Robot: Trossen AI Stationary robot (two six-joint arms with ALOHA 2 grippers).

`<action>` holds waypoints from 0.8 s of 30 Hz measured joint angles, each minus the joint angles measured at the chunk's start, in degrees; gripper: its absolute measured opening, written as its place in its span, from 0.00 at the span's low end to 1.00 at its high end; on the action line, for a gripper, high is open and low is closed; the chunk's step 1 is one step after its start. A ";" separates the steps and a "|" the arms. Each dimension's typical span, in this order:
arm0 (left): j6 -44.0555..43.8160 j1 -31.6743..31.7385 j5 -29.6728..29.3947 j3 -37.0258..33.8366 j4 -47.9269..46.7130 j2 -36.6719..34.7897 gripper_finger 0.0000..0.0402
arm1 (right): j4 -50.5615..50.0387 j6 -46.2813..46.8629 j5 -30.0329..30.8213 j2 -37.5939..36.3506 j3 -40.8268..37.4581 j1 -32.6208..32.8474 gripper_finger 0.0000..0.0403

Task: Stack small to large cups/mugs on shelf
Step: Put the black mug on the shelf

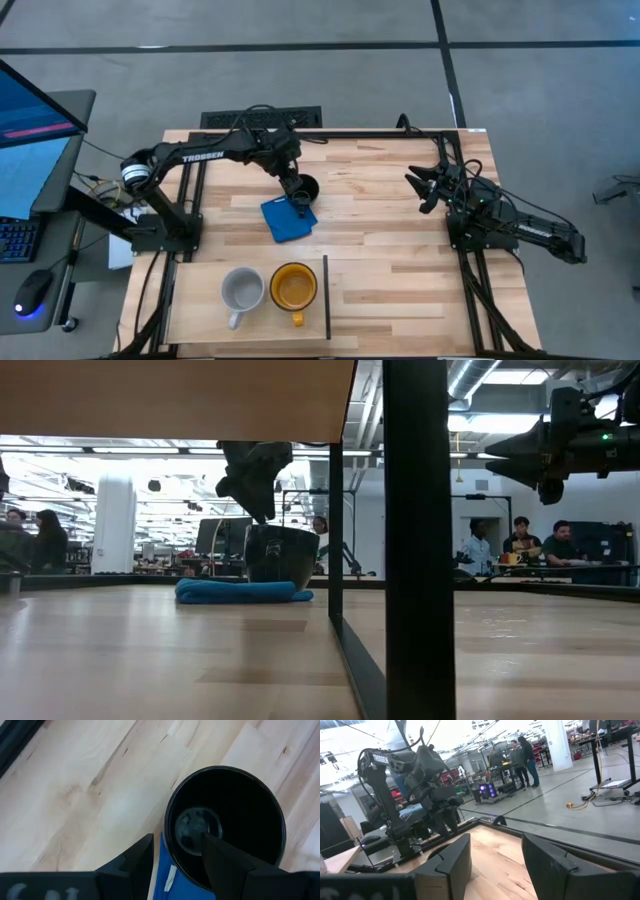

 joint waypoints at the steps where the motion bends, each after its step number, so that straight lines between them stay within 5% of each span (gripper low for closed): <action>1: 0.09 0.00 0.00 0.00 0.00 0.00 0.38 | 0.00 -0.01 0.00 0.00 0.00 -0.01 0.50; 24: -14.25 -0.31 0.28 -0.02 -3.48 -0.02 0.38 | 0.00 -0.09 0.00 0.00 0.00 0.00 0.50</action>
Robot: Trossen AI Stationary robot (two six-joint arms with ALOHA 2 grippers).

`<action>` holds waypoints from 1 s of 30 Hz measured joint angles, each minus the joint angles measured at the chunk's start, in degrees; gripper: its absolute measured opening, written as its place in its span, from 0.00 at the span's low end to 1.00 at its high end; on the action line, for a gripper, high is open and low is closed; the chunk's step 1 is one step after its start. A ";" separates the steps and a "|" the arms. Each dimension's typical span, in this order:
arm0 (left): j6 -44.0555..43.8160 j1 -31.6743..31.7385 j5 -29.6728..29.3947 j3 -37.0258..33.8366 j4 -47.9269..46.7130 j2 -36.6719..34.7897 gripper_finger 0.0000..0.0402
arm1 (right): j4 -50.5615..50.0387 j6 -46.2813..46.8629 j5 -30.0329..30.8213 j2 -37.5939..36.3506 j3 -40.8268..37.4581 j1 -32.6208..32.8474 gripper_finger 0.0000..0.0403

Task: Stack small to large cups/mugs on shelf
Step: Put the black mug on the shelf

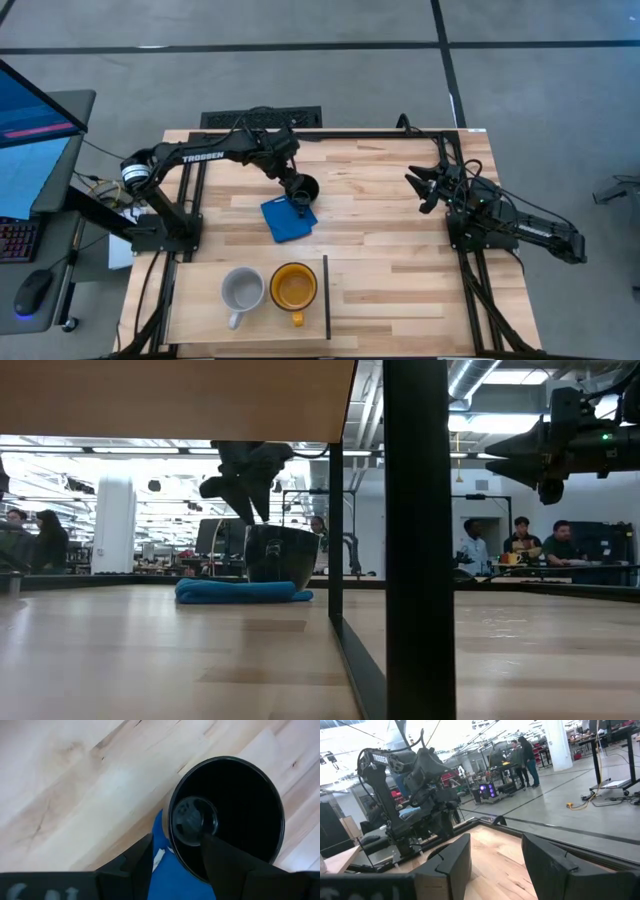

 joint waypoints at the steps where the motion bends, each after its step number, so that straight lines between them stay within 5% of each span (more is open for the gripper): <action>1: -1.12 0.00 0.00 0.00 0.00 0.01 0.38 | 0.00 -0.01 0.00 0.00 0.00 -0.01 0.50; 30: -3.20 -2.40 -4.95 -0.55 1.01 -0.02 0.38 | -0.02 -0.53 0.00 0.02 0.00 -0.01 0.50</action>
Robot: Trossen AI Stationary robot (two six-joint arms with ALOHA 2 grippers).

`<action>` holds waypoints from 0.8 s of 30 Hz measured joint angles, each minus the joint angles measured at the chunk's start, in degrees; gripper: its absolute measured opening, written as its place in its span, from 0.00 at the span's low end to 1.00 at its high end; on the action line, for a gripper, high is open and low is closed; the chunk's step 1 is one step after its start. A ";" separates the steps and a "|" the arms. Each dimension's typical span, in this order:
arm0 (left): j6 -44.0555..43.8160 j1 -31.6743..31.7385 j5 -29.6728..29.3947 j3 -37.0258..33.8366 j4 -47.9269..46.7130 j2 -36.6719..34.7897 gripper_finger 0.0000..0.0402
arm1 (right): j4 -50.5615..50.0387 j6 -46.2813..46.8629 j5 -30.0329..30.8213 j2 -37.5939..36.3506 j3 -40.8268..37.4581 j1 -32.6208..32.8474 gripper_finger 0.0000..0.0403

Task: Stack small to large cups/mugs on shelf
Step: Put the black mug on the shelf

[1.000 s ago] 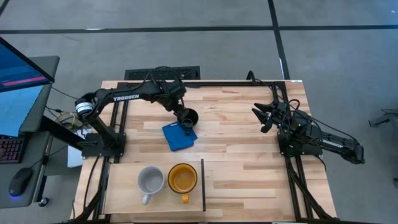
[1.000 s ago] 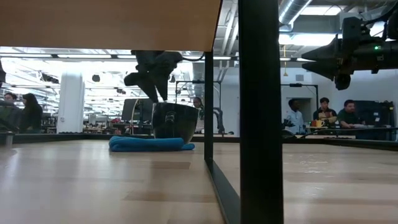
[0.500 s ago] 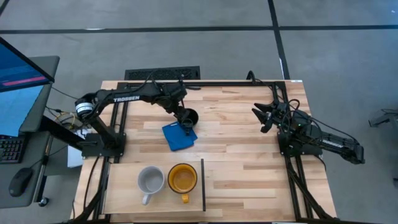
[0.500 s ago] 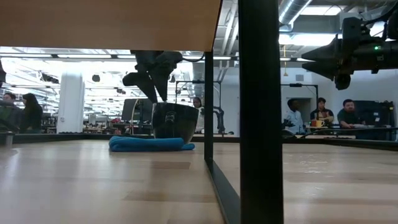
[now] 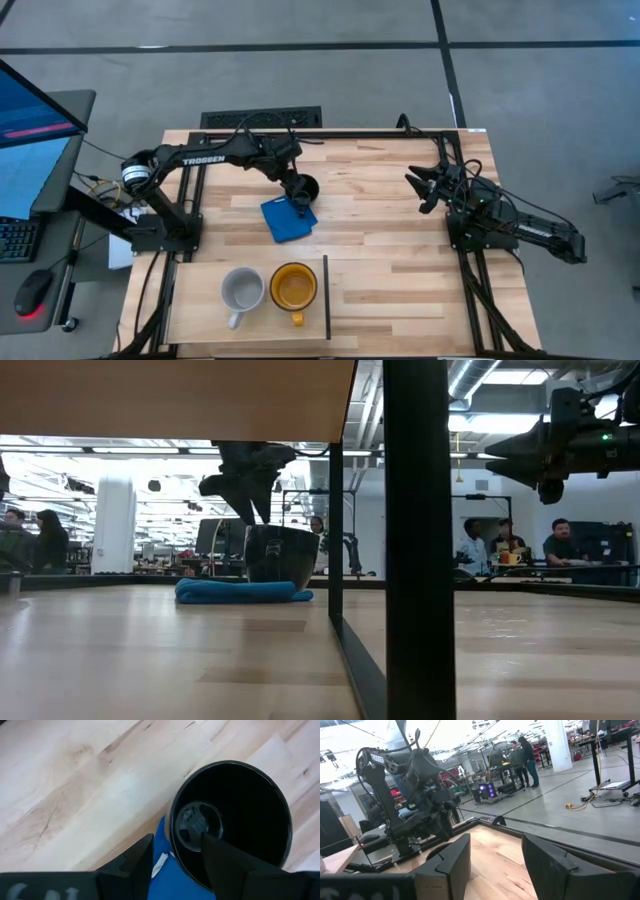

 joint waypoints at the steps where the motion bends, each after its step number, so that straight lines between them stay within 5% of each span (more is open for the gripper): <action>1: 0.13 -0.05 0.31 0.00 0.01 0.04 0.38 | 0.00 0.00 0.00 0.00 0.00 0.00 0.50; 11: -0.17 -0.46 2.55 0.00 -0.11 7.15 0.38 | -0.07 0.00 -0.02 0.00 0.00 0.00 0.50; 24: 0.52 0.00 1.47 0.02 0.65 7.41 0.38 | -0.90 -0.04 -0.02 0.00 0.00 0.02 0.50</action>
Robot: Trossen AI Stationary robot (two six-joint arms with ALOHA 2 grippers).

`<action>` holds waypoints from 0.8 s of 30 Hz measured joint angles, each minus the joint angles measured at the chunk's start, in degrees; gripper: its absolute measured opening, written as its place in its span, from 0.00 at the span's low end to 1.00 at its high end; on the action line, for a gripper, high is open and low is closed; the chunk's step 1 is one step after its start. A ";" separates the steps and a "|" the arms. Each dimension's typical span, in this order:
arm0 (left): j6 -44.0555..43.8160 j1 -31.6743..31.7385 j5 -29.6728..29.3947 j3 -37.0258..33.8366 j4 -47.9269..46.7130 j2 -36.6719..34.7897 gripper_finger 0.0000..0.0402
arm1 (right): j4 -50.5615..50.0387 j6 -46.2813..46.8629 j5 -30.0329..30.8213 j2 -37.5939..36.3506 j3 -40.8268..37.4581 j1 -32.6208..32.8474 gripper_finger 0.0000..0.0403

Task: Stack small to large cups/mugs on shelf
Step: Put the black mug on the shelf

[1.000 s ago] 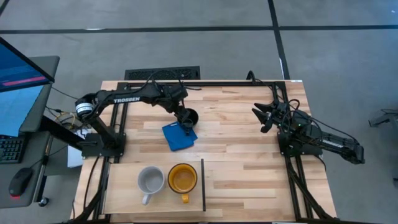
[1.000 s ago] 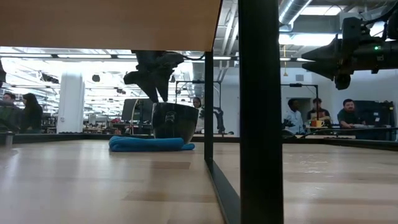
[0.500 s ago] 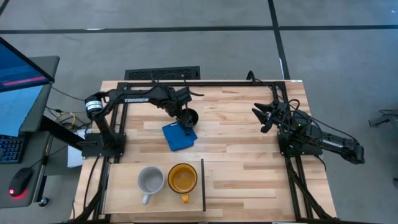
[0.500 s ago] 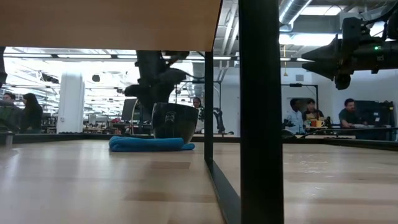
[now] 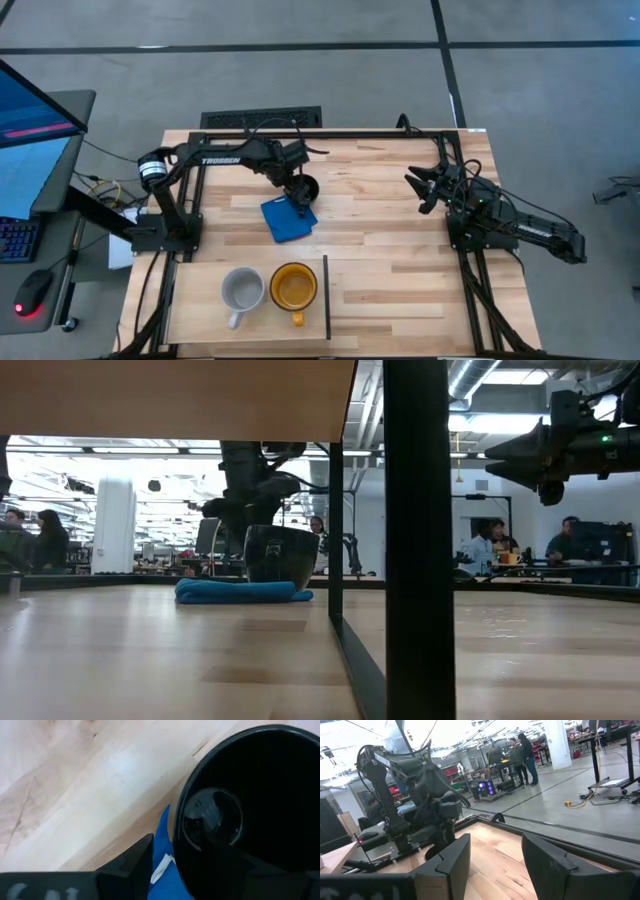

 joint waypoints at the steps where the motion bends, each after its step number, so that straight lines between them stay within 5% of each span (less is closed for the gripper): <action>1: 0.06 -0.01 -0.64 0.00 0.19 0.00 0.38 | 0.00 0.00 0.00 0.00 0.00 -0.02 0.50; 24: 0.16 -0.02 -2.62 0.02 3.90 0.00 0.38 | -0.98 -0.42 0.00 0.00 0.00 -0.02 0.50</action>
